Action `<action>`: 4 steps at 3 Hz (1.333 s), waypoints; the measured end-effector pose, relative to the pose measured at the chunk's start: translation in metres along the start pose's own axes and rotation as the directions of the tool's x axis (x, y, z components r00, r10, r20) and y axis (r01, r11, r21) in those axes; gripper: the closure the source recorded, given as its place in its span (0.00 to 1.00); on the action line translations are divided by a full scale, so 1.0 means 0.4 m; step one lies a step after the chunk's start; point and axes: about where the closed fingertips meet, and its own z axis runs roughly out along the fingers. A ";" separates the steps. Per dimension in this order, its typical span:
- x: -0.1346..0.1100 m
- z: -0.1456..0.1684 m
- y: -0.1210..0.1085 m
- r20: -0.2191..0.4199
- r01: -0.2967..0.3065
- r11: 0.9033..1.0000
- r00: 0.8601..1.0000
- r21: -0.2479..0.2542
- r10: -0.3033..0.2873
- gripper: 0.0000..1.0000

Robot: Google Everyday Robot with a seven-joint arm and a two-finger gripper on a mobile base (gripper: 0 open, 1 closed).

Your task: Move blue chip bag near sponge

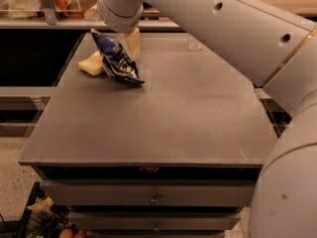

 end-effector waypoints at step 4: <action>-0.004 0.003 0.009 0.105 0.007 1.000 0.994 0.008 -0.008 0.00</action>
Offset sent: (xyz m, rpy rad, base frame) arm 0.0014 -0.0016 0.0015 0.0151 0.0357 0.0423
